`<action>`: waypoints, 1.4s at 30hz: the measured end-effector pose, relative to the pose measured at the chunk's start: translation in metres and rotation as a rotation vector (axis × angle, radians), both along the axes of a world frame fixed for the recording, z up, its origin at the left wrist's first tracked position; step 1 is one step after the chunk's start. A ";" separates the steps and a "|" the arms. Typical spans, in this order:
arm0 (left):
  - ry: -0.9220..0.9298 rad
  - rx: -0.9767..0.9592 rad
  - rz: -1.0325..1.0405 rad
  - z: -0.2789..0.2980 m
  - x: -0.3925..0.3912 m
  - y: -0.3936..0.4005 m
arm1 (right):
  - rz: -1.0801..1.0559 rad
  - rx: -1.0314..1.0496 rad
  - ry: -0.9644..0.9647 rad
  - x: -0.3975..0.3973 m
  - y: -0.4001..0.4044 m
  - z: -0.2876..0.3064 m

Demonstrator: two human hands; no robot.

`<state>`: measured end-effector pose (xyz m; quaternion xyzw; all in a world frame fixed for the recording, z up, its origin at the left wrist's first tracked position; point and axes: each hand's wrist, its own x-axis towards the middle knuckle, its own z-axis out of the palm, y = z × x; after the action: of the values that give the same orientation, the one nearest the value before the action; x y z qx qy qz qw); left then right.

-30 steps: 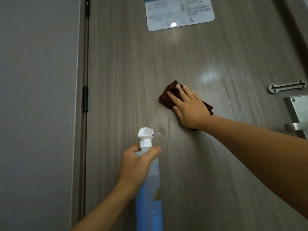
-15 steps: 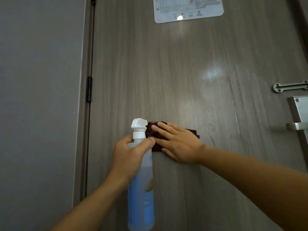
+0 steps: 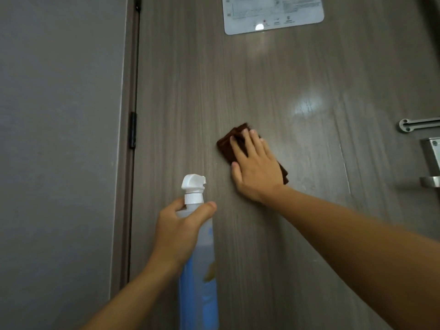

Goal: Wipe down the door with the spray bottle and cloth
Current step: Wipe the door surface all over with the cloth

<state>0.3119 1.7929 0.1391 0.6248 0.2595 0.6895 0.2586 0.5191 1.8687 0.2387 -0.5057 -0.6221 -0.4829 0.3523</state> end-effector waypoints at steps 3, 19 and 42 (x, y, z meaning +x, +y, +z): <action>-0.008 0.007 0.012 0.000 0.004 0.000 | 0.005 -0.062 -0.313 0.002 0.000 -0.024; -0.004 0.066 0.024 0.008 -0.015 0.000 | 0.056 -0.051 -0.025 -0.049 0.012 0.003; -0.040 0.098 -0.088 0.003 0.021 0.009 | -0.092 0.025 0.397 0.078 -0.018 -0.003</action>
<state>0.3329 1.8024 0.1421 0.6339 0.1923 0.7014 0.2630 0.5969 1.8508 0.2355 -0.6145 -0.5105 -0.3972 0.4517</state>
